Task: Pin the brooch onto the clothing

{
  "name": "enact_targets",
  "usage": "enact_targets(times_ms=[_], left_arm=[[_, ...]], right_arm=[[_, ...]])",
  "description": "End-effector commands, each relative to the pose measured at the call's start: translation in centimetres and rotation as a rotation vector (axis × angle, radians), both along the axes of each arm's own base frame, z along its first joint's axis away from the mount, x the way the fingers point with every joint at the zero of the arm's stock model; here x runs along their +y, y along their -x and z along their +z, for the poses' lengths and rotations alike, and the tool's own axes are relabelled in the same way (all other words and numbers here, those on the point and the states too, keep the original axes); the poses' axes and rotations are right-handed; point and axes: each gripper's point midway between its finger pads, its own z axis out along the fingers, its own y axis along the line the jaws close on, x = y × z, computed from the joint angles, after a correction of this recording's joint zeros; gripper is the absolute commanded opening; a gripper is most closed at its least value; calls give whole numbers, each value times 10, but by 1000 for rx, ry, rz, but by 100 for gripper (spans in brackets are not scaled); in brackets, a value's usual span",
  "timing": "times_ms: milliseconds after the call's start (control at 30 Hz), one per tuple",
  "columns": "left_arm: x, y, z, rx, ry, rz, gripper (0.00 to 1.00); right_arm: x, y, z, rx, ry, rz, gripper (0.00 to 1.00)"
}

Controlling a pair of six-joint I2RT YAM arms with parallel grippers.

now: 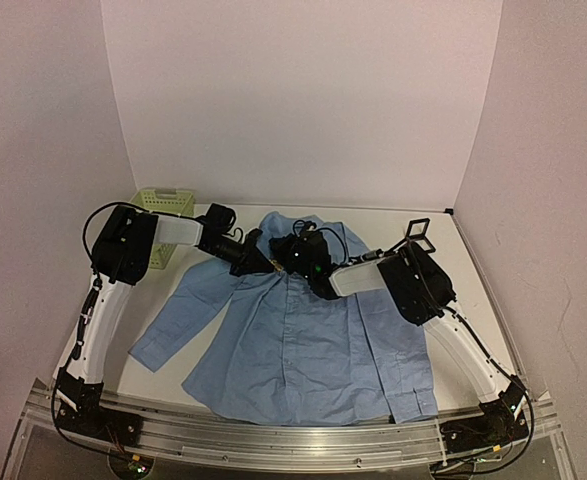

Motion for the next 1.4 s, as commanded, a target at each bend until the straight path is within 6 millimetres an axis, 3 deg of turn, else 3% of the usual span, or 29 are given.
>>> enact_targets(times_ms=[0, 267, 433, 600, 1033, 1367], left_arm=[[-10, 6, 41, -87, 38, -37, 0], [0, 1, 23, -87, -40, 0, 0], [3, -10, 26, -141, -86, 11, 0], [9, -17, 29, -185, -162, 18, 0], [33, -32, 38, -339, -380, -5, 0], [45, -40, 36, -362, -467, 17, 0]], right_arm=[[-33, 8, -106, 195, 176, -55, 0], [-30, 7, -92, 173, 162, -29, 0], [-26, 4, -63, 118, 149, 7, 0], [-17, 5, -25, 32, 169, 81, 8], [-20, 29, 29, -29, 175, 237, 28], [-48, 47, 20, 39, 278, 250, 33]])
